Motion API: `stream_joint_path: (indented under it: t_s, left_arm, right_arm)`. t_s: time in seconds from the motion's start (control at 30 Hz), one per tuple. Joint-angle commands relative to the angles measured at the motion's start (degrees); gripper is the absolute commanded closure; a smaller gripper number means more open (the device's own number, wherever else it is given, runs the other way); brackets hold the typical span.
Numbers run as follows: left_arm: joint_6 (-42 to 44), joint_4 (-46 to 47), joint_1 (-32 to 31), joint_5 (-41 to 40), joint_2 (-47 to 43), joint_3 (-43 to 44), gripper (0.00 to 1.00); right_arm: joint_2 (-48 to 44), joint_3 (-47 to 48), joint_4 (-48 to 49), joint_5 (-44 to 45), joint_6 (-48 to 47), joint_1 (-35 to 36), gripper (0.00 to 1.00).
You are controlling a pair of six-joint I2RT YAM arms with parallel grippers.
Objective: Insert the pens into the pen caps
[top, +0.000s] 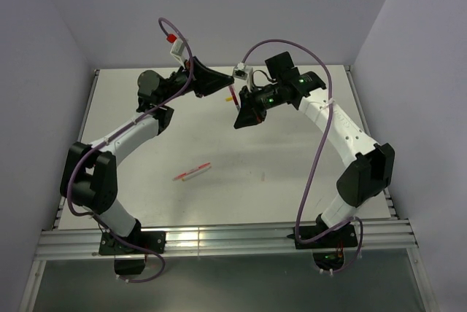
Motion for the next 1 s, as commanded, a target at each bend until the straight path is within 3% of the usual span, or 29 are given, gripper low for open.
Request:
stream_joint_path:
  t_s: [0.0, 0.23, 0.6, 0.83, 0.97]
  left_arm:
    - [-4.54, -8.6, -4.62, 24.14, 3.76, -4.95, 1.0]
    - [-4.55, -9.65, -4.88, 25.02, 4.2, -5.22, 1.0]
    - [7.84, -24.76, -7.52, 25.64, 3.05, -2.85, 1.0]
    - [7.24, -24.26, -8.31, 25.64, 3.58, -2.93, 1.0]
    - [6.8, -22.58, -7.43, 24.68, 2.88, -2.67, 1.0]
  right_arm:
    - [-1.34, 10.76, 23.56, -1.56, -0.18, -0.51, 1.0]
    - [0.24, 14.37, 23.48, -1.21, 0.35, -0.77, 1.0]
    - [1.91, 18.24, 23.74, -3.23, 2.55, -1.3, 1.0]
    - [1.21, 18.42, 23.74, -3.32, 2.64, -1.39, 1.0]
    - [-0.46, 13.86, 23.74, -3.67, 2.02, -1.74, 1.0]
